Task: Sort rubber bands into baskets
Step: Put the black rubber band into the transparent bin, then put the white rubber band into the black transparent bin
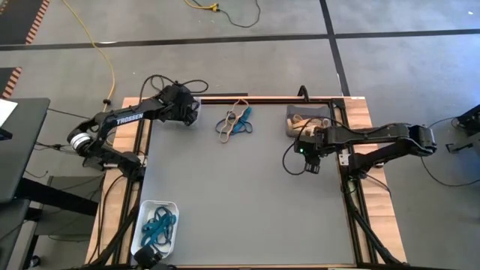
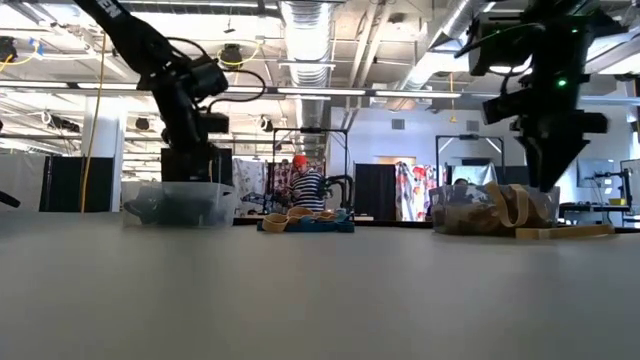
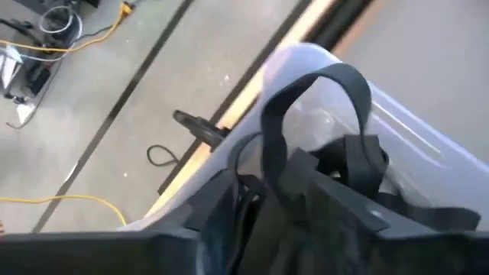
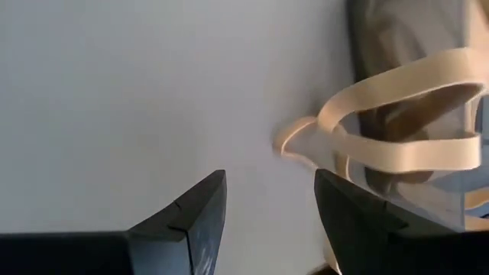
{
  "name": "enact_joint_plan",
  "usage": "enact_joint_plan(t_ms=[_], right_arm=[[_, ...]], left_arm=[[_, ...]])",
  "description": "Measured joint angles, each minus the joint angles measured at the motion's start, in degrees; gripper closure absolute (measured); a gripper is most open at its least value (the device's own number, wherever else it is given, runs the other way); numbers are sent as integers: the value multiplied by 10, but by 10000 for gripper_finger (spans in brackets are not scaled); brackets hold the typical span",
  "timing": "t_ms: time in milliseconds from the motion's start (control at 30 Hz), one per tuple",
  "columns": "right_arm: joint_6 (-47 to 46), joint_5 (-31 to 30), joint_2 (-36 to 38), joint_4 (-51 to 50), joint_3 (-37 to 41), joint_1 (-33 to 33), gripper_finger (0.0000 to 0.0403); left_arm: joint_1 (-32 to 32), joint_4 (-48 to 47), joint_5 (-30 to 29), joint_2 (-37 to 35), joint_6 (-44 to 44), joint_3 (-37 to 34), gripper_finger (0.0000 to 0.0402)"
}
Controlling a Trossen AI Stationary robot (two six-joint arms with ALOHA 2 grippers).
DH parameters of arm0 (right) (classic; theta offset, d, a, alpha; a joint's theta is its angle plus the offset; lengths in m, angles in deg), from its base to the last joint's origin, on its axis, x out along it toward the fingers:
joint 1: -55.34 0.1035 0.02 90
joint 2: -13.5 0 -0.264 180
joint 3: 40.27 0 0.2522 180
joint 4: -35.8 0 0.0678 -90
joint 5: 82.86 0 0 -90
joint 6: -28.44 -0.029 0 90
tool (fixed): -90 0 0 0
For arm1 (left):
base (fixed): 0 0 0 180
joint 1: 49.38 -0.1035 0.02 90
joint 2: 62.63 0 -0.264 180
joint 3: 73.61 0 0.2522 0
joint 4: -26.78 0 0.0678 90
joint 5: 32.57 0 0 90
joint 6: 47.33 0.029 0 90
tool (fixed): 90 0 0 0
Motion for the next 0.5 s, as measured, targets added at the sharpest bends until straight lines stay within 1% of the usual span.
enact_joint_plan(t_ms=[100,200,367,500], right_arm=[[-30,-3,0,33,0,-15,176],[-65,-6,0,30,0,-21,176],[-184,-12,1,31,0,-24,180],[-285,-29,1,30,0,-11,189]], left_arm=[[2,5,0,-21,-21,0,215],[6,6,3,-40,-40,0,195],[23,21,31,-67,-58,0,192],[41,62,51,-80,-61,0,192]])
